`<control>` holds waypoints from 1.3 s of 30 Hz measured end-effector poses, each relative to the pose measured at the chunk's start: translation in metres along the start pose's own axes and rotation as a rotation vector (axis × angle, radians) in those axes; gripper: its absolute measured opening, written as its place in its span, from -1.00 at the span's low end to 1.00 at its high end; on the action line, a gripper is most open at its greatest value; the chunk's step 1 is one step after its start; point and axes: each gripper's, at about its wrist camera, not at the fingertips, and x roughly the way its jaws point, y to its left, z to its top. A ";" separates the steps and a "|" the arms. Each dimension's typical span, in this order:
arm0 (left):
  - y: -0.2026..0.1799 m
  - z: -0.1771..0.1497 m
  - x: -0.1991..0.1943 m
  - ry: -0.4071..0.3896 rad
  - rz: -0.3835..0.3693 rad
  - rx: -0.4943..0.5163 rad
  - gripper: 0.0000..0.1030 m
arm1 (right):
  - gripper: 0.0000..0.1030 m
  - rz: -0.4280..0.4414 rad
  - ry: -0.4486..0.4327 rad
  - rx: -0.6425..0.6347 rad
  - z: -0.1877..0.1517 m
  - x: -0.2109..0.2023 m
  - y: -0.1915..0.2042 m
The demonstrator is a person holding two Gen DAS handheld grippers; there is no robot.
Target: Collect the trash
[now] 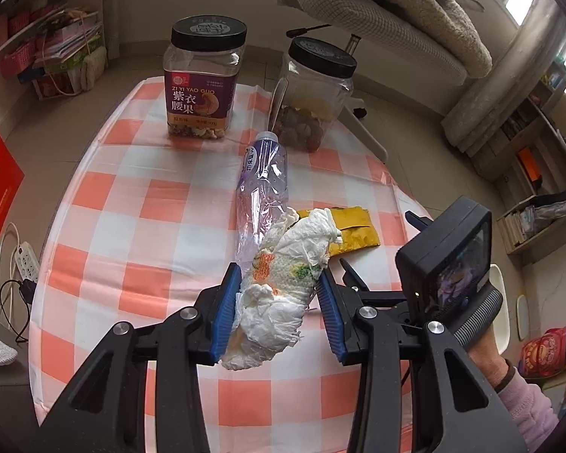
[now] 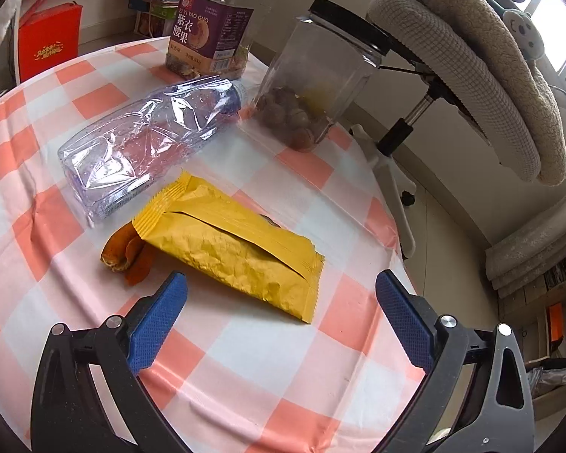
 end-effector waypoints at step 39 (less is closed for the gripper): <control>0.043 -0.002 -0.040 -0.124 -0.007 -0.124 -0.20 | 0.63 0.296 0.012 0.504 0.021 0.013 -0.055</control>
